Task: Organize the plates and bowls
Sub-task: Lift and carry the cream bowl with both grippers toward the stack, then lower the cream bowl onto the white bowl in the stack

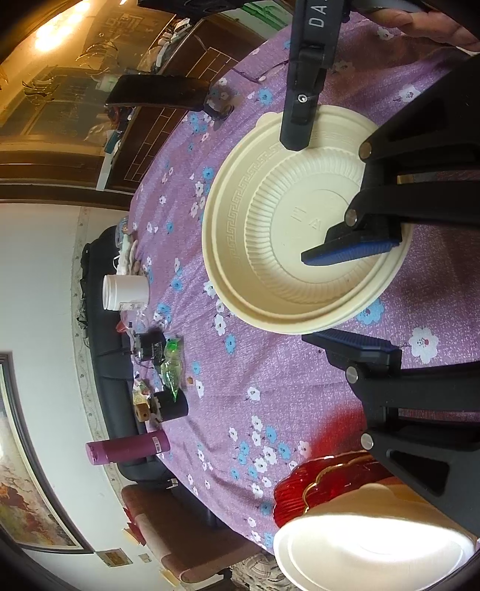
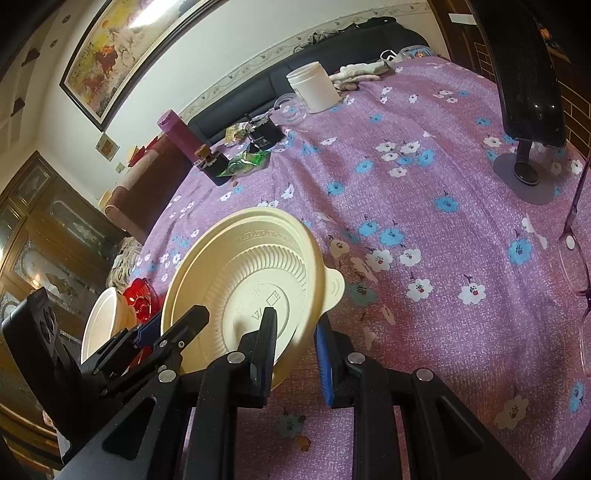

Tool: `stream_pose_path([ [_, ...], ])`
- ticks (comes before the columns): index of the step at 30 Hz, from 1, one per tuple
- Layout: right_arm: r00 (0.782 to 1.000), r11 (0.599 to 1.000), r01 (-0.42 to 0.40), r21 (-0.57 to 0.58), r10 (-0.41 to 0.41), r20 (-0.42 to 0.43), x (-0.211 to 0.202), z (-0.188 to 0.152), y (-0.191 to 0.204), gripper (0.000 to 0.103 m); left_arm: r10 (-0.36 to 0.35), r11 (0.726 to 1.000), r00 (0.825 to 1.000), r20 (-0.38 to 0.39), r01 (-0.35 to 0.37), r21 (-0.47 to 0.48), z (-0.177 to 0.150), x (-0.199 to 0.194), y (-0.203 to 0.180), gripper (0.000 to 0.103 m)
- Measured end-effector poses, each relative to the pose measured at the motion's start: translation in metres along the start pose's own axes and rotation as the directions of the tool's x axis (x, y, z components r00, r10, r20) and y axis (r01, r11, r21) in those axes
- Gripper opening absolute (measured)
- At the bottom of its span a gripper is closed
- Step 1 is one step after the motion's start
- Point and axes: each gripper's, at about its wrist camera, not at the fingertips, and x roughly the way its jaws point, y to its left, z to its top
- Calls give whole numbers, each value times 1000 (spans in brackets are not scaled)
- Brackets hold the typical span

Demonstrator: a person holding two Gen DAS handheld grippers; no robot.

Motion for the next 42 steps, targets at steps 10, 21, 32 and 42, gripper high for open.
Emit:
stream_pose_path([
  [10,1000,1000,-9,-22,10,13,-9,-1,13,22,6,1000,999,34,-6,-12,1,-13,7,34],
  [21,1000,999,-14,-41,15,20,-13,-1,25,22,13,1000,998,63,-12,-20,0,-26,13,34],
  [32,999,998,-16,-65,18,27,-16,0,39,22,22,999,996,90,-19,-34,1,-39,21,34],
  [42,999,993,-31,-113,35,36,-22,4,65,22,50,997,990,133,-42,-63,3,-62,37,36],
])
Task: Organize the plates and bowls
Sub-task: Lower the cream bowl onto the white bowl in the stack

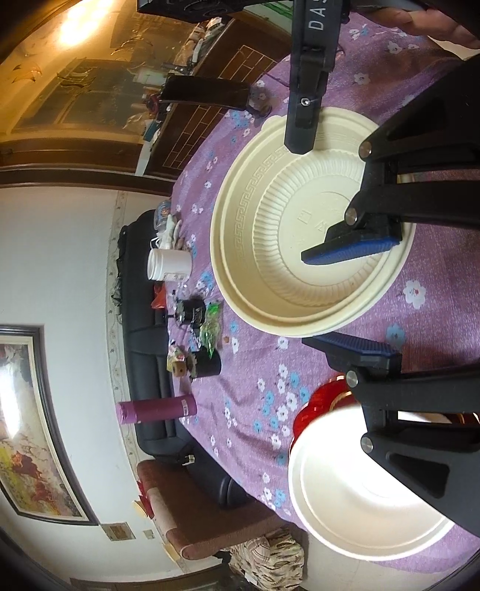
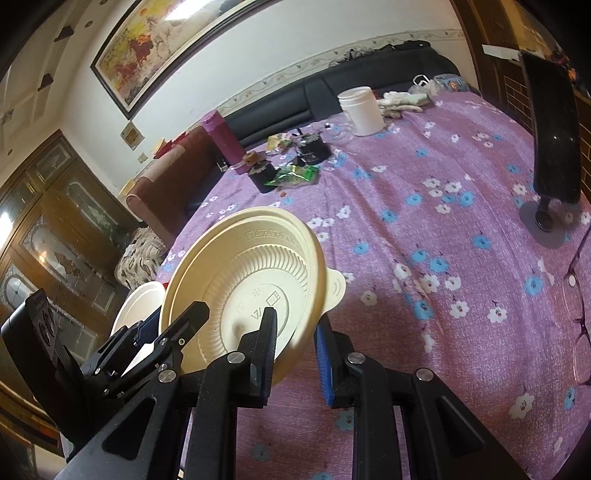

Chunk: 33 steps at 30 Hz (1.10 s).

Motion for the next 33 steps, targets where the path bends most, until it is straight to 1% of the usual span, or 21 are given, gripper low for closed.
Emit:
stream_pose_path([
  [5,1000,999,-27,-33,27,-5,2,6,20,22,13,999,1000,14,-13,-39,2,-17,20,39],
  [12,994,989,-103,-102,100,-32,13,13,65,22,96,992,994,46,-91,-89,-1,-46,61,40],
  [18,984,974,-169,-148,157,-86,38,8,108,22,166,977,985,46,-158,-145,-11,-65,100,41],
  [23,976,965,-195,-173,173,-136,62,0,131,22,205,962,979,12,-200,-184,-25,-65,126,42],
  [27,970,962,-203,-182,171,-174,81,-7,143,22,215,956,977,-10,-212,-204,-32,-65,139,42],
  [33,964,961,-200,-191,157,-215,101,-15,149,22,221,948,975,-24,-221,-230,-38,-63,152,42],
])
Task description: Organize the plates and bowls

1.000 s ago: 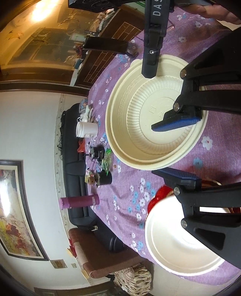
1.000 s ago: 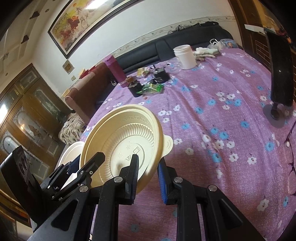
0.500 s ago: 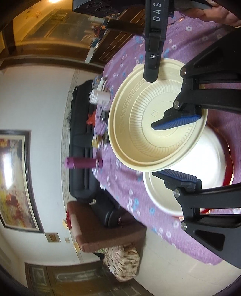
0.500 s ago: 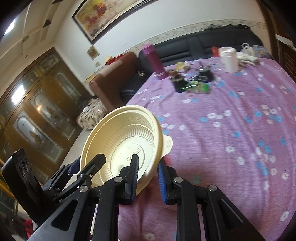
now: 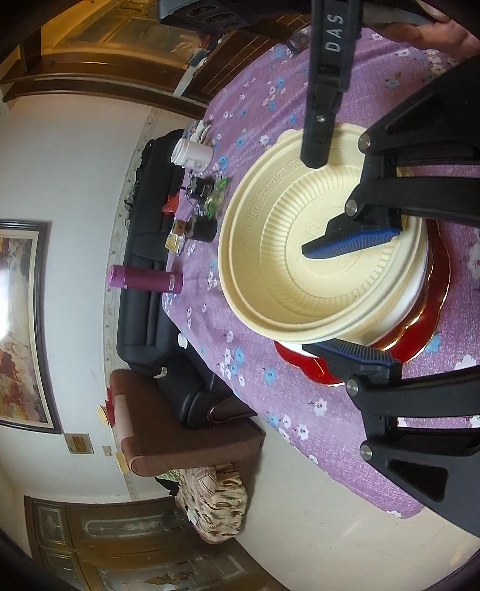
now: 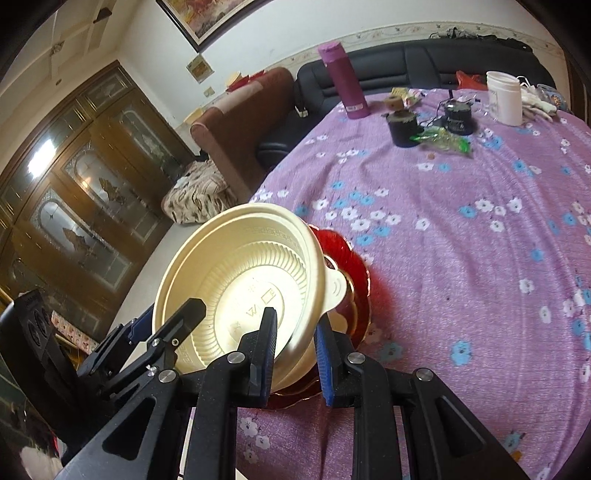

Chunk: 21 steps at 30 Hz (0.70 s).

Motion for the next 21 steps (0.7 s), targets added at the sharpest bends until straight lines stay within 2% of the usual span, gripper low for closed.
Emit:
stream_pose_path([
  [21,999,995,42,-92,-43,-1,8,-3,18,26,4,1000,1000,-5,-4,-18,-1,5,9,42],
])
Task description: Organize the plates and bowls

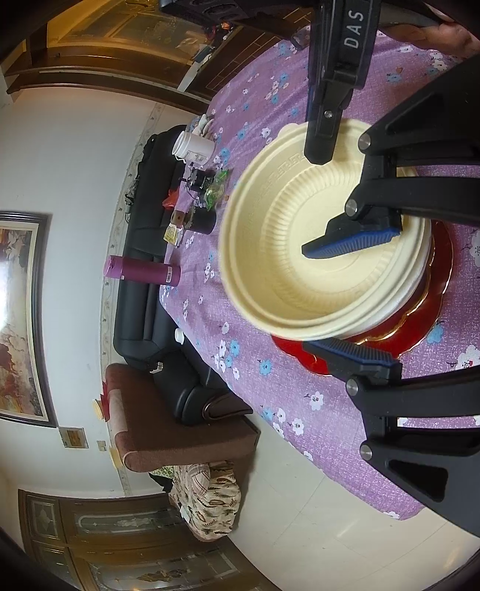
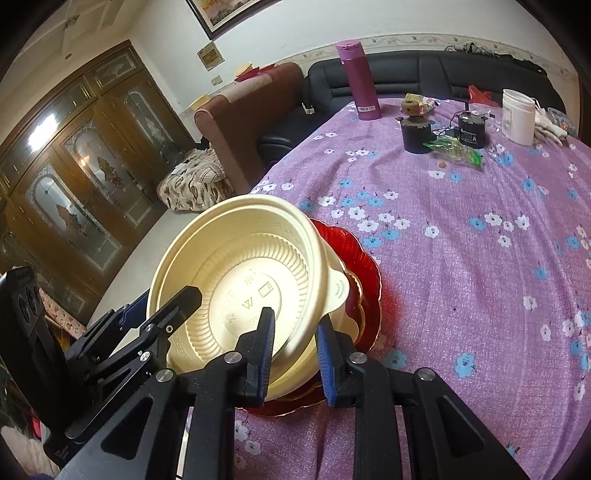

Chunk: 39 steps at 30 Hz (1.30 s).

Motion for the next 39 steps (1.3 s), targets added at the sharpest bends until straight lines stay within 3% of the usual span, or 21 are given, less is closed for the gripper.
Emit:
stream_pose_path([
  [4,1000,1000,15,-22,-15,17,-6,-1,3,38,0,1000,1000,-2,0,2,0,0,1,42],
  [12,999,1000,6,-10,-5,33,-18,-2,-3,38,-19,1000,1000,4,19,-12,1,-4,6,44],
  [17,996,999,-8,48,4,86,-37,-6,-23,38,-76,993,997,9,76,-89,8,-17,30,45],
  [20,995,994,0,106,-11,100,-45,-10,-46,38,-23,990,999,29,27,-139,7,-23,56,62],
  [23,996,984,21,180,-35,78,-38,-17,-72,38,14,985,1000,-16,-16,-172,-2,-14,80,63],
  [26,1000,969,-6,249,-1,31,-24,-28,-91,38,-6,974,997,-74,-11,-228,-14,-2,102,63],
  [29,1000,962,-23,272,22,6,-13,-35,-96,38,-12,976,995,-94,-9,-217,-21,4,104,63],
  [32,999,967,-37,254,38,1,-6,-36,-90,38,-32,980,993,-112,10,-197,-23,13,99,53],
  [37,999,976,-47,215,50,-8,5,-34,-78,33,-79,983,984,-159,50,-178,-24,36,90,22],
  [39,998,978,-53,203,59,-23,12,-34,-74,30,-98,982,982,-163,69,-174,-23,41,90,21],
])
